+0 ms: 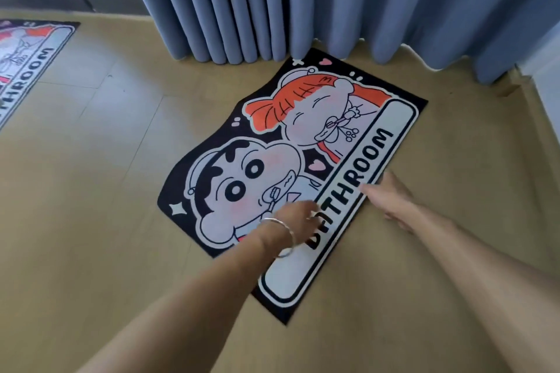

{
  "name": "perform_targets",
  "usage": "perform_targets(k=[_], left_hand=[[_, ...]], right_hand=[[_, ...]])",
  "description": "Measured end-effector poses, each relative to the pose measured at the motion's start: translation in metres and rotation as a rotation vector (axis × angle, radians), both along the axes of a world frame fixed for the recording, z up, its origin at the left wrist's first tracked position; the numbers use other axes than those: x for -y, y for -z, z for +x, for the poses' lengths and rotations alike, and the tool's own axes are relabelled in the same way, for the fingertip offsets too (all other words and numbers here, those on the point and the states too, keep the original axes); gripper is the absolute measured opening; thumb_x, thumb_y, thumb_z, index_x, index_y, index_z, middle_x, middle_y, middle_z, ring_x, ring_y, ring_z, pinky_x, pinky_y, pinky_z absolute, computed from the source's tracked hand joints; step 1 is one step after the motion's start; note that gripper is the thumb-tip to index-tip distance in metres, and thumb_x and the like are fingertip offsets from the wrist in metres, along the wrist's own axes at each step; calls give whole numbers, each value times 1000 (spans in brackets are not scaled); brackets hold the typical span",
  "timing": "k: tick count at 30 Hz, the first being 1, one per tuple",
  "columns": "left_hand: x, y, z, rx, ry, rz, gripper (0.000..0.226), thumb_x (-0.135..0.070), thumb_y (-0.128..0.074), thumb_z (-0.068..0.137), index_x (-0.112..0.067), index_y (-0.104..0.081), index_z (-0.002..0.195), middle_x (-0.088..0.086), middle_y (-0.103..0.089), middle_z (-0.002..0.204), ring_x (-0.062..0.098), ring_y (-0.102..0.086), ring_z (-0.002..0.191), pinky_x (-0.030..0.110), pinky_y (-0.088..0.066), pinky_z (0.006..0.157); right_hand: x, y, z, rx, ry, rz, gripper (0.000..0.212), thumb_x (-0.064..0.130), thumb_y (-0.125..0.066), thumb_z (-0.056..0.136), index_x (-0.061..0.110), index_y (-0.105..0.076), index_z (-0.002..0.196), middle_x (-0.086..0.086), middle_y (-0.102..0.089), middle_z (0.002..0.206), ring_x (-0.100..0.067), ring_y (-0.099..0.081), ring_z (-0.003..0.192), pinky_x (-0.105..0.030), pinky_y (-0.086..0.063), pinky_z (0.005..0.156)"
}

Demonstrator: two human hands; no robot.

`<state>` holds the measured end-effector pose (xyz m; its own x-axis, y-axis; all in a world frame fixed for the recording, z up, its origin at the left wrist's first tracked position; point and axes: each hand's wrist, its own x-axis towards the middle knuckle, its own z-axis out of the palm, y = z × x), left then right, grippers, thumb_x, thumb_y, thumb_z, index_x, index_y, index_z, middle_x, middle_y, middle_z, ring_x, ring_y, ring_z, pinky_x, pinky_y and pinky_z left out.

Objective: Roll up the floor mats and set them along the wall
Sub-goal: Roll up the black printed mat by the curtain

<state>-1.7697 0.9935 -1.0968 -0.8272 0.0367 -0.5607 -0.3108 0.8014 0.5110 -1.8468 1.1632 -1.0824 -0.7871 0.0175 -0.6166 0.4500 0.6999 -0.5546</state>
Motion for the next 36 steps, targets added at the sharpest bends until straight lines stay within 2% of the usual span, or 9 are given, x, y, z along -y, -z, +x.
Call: perform_targets(k=[2,6,11,16,19,22,24,29,36], left_hand=[[50,10,15,-17,-14,-183,43,-25,-52,93,-23,-45,135,1,-52,131,19,-52,117,32,-44,100],[130,29,63,31,154,-572,53,-17,-59,85,-23,-37,133,0,-42,128,17,-45,111,26,-45,92],[160,31,81,33,349,-676,67,-39,-69,79,-26,-29,132,-3,-34,129,16,-41,115,25,-45,85],[179,31,80,-26,427,-918,47,-32,-57,88,-23,-35,128,-1,-41,125,18,-45,113,30,-46,86],[177,31,77,-74,509,-1028,37,-17,-48,88,-21,-42,125,2,-42,125,22,-45,115,33,-40,89],[175,32,73,-119,642,-1046,33,-16,-40,91,-22,-49,122,4,-41,126,22,-43,115,39,-34,97],[179,33,71,-131,706,-1018,34,-17,-39,91,-23,-51,122,5,-40,127,23,-41,118,42,-29,102],[169,35,78,-25,535,-899,36,-13,-38,86,-19,-56,116,6,-49,115,22,-55,100,31,-40,93],[116,23,102,130,332,-663,28,-21,-40,87,-19,-63,102,2,-67,103,23,-63,96,31,-48,78]], right_hand=[[1,-5,9,47,-159,28,24,22,-53,94,25,-43,116,4,-55,93,-14,-49,68,-21,-43,51],[17,12,35,58,-449,232,32,26,-58,89,21,-49,119,-4,-53,124,-23,-58,100,-34,-49,89],[69,30,82,-33,-824,320,50,34,-57,91,13,-39,133,-9,-40,135,-24,-49,115,-34,-42,93],[115,39,139,-108,-1116,397,72,58,-61,82,15,-34,132,-12,-37,129,-29,-39,114,-46,-42,93],[119,51,171,-117,-1196,461,94,63,-59,80,17,-11,146,-16,-13,147,-42,-19,129,-60,-37,94],[109,59,187,-115,-1192,466,90,43,-53,93,17,12,150,-15,20,156,-43,15,142,-70,-20,104],[103,62,187,-137,-1194,474,89,25,-55,94,18,14,150,-14,22,156,-40,19,142,-70,-15,106],[99,46,156,-172,-1196,481,90,-5,-51,85,13,7,151,-15,4,158,-38,-1,144,-62,-23,109],[70,32,103,-313,-1139,544,27,3,-42,90,11,-52,114,-5,-58,112,-22,-56,98,-42,-41,97]])
